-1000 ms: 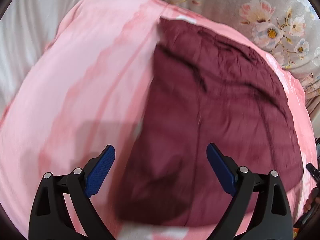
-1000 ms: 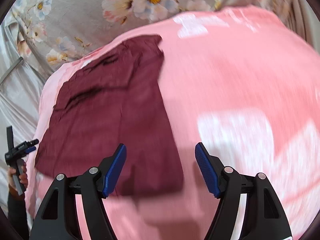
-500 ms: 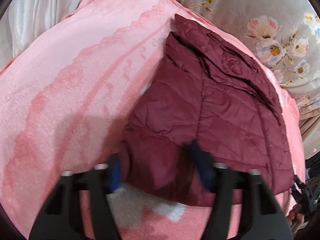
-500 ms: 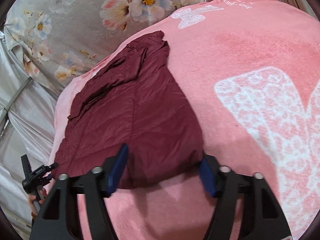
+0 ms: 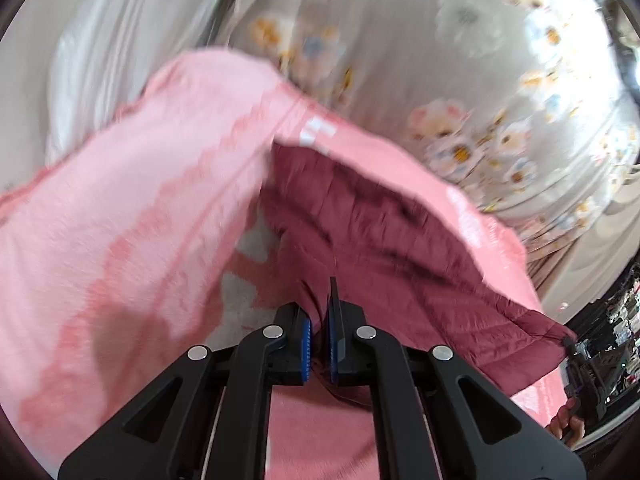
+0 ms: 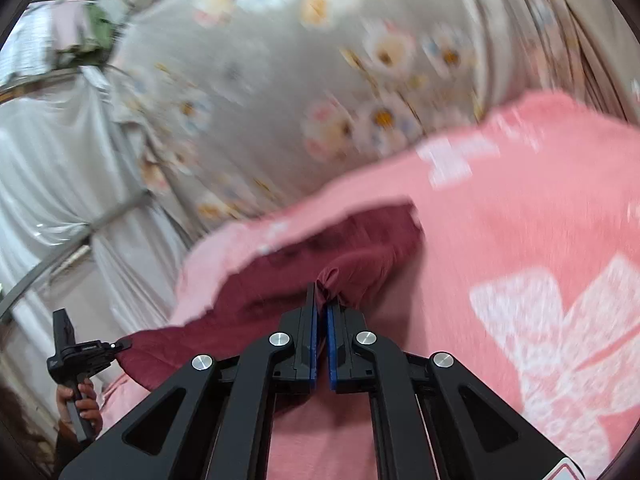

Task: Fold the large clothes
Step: 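Grasp the jacket edge with both tools and lift it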

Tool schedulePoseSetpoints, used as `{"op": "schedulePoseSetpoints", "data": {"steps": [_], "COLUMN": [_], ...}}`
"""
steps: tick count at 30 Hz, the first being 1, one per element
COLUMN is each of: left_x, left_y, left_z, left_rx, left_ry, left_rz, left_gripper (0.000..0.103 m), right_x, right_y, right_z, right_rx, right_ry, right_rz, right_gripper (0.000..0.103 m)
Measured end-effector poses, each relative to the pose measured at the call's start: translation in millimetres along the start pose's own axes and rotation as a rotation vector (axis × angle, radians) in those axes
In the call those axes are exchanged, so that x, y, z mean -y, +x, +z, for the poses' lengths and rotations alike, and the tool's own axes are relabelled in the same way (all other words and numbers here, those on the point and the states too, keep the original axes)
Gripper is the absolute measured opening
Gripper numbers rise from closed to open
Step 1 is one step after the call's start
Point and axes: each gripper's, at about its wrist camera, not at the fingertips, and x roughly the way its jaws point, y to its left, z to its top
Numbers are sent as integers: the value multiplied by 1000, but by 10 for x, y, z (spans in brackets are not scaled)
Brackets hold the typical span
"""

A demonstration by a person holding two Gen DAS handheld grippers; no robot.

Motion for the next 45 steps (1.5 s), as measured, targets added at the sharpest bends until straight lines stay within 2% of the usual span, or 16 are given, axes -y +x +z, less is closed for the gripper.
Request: {"op": "schedulePoseSetpoints", "data": {"steps": [4, 6, 8, 10, 12, 17, 22, 23, 26, 30, 37, 45], "left_x": [166, 243, 375, 462, 530, 603, 451, 382, 145, 16, 31, 13], "left_y": [-643, -813, -831, -669, -294, 1007, 1985, 2226, 2593, 2895, 3138, 3220], "left_z": [165, 253, 420, 595, 824, 1186, 1208, 1202, 1122, 981, 813, 766], "left_rx": [110, 155, 184, 176, 144, 42, -66, -102, -170, -213, -202, -168], "left_ry": [17, 28, 49, 62, 78, 126, 148, 148, 131, 134, 193, 199], "left_rz": [-52, -63, -67, -47, 10, 241, 371, 395, 429, 455, 469, 471], "left_gripper": [5, 5, 5, 6, 6, 6, 7, 7, 8, 9, 11, 12], "right_x": [-307, -386, -396, -327, -225, 253, 598, 652, 764, 903, 1189, 1168], "right_y": [-530, -662, -629, -382, -76, 1040, 2007, 2142, 2445, 2727, 2957, 3027], "right_z": [271, 423, 588, 744, 823, 930, 792, 741, 624, 485, 216, 174], "right_rx": [153, 215, 237, 211, 179, 41, -86, -104, -148, -201, -275, -307], "right_ry": [-94, -96, -75, -46, -26, 108, 150, 155, 148, 145, 211, 189], "right_rz": [45, 53, 48, 33, -1, -115, -241, -258, -301, -343, -367, -409], "right_gripper": [4, 4, 3, 3, 3, 3, 3, 3, 3, 3, 3, 3]}}
